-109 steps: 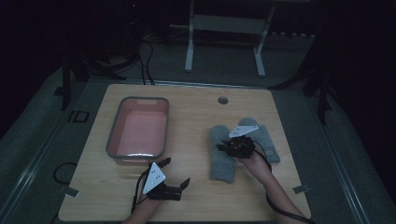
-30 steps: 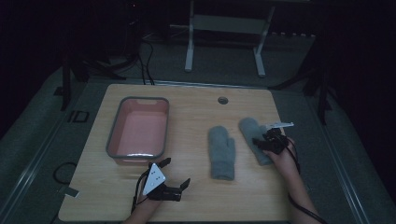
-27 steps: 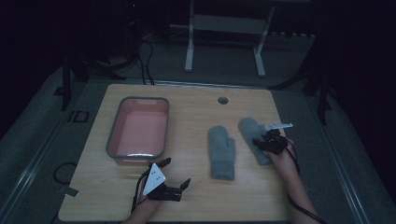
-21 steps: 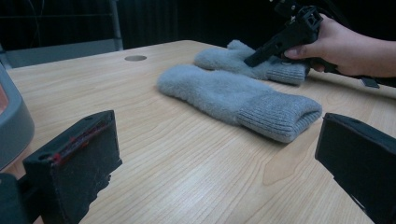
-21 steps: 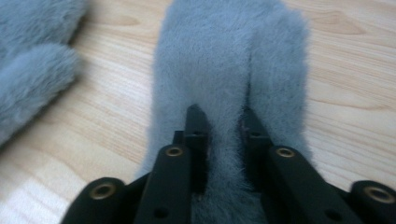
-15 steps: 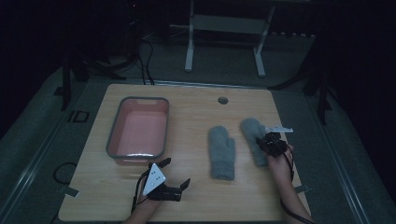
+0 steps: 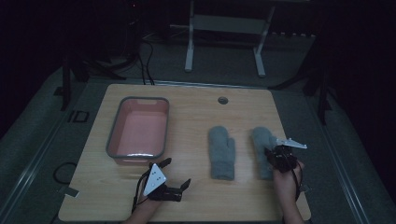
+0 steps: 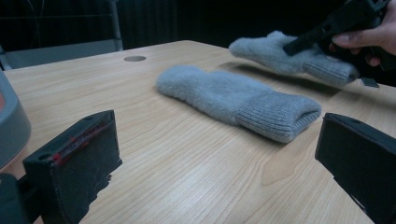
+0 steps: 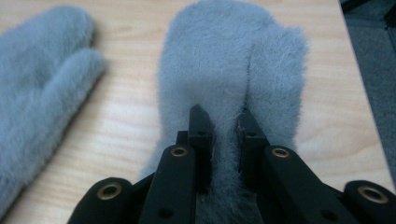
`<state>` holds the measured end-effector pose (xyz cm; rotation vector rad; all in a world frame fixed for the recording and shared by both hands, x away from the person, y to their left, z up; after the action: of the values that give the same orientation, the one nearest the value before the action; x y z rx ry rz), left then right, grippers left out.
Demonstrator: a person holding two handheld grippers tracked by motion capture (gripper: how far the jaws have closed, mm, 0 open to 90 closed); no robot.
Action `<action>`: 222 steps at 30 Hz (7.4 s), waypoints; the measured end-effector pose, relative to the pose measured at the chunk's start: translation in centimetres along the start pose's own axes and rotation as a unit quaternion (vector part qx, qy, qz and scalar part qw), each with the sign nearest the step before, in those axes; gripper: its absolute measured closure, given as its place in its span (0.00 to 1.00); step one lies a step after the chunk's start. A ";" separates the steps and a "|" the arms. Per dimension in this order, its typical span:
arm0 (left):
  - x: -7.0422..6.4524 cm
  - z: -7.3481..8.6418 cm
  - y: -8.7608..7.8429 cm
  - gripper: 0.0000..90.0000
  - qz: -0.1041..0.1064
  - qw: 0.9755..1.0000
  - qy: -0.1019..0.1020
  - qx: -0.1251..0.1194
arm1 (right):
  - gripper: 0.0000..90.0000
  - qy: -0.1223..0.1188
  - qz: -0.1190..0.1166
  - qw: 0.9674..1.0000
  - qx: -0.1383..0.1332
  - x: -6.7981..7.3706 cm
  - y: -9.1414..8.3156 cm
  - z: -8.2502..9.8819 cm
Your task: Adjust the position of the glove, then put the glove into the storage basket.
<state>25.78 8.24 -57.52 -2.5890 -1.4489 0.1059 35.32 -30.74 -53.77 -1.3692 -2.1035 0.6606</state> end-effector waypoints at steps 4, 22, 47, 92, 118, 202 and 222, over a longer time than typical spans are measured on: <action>0.0 0.0 0.0 0.00 -0.001 1.000 0.002 0.000 | 0.88 0.007 0.005 1.000 0.007 -0.5 0.7 0.4; -0.1 0.0 0.0 0.00 0.003 1.000 0.002 0.000 | 0.48 -0.006 -0.040 0.999 0.010 -1.5 1.8 0.7; -0.4 0.0 0.0 0.00 0.007 1.000 0.014 -0.001 | 0.89 -0.025 0.017 1.000 0.001 -0.3 2.2 2.1; 0.1 0.0 0.2 0.00 0.012 1.000 -0.010 0.000 | 0.90 -0.011 -0.059 0.998 -0.036 15.5 1.0 -7.1; 0.1 0.0 0.2 0.00 0.009 1.000 -0.013 0.007 | 0.88 0.022 -0.045 0.998 0.031 15.3 6.0 -1.7; -4.8 -5.1 14.4 0.97 0.101 0.967 0.078 0.221 | 1.00 -0.196 -0.242 0.948 0.061 8.4 5.2 -1.3; -2.9 -5.8 13.4 0.52 0.053 0.965 0.023 0.255 | 0.68 -0.141 -0.234 0.961 0.040 8.0 3.0 -2.2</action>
<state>36.40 -1.77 -54.38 -2.2227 -1.0855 0.3771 36.07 -22.00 -52.71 -0.7177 -2.4721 0.7579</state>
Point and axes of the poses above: each handheld gripper's, and its own axes: y roughly forward along the jaws, z roughly out of its underside, x roughly to its left, the point moved 3 cm from there along y, roughly forward along the jaws, and after that the axes turned 13 degrees about -z, right-handed, at the moved point
